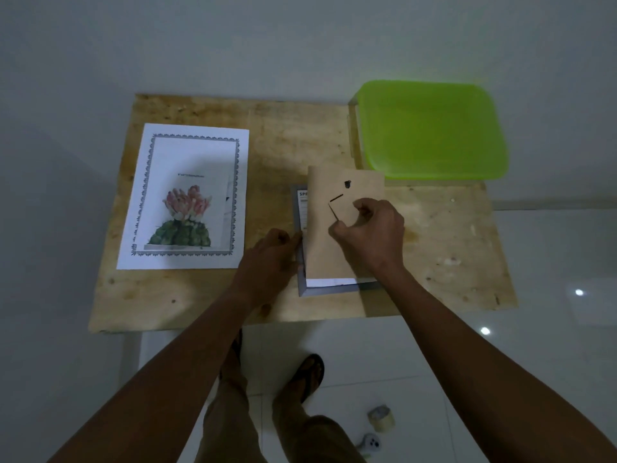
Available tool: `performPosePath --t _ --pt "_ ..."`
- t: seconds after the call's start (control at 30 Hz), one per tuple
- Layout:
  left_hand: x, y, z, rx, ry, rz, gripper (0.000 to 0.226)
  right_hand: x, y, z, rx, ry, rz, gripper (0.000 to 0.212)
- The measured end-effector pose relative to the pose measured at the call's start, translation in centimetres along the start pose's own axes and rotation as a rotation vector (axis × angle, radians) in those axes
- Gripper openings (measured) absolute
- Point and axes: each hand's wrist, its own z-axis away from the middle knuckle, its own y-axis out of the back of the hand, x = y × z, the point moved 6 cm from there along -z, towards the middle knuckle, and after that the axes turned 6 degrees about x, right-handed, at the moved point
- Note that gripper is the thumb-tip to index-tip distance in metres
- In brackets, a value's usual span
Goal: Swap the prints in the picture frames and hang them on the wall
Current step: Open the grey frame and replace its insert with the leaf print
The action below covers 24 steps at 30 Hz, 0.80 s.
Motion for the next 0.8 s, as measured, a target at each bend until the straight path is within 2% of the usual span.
performPosePath --t 0.23,0.37,0.53,0.8 --pt "0.6 0.2 0.0 -0.009 0.032 -0.052 0.055 0.2 4.7 0.0 0.066 -0.023 -0.064 0.047" --pt "1.2 -0.1 0.0 -0.014 0.102 -0.093 0.069 5.1 7.9 -0.1 0.065 -0.111 0.063 0.055" --pt "1.3 0.2 0.2 0.016 0.162 -0.006 0.07 11.0 9.1 -1.2 -0.035 -0.151 0.221 0.061" --pt "1.5 -0.5 0.6 0.077 0.172 -0.004 0.064 12.1 6.6 -2.6 -0.056 -0.108 0.219 0.04"
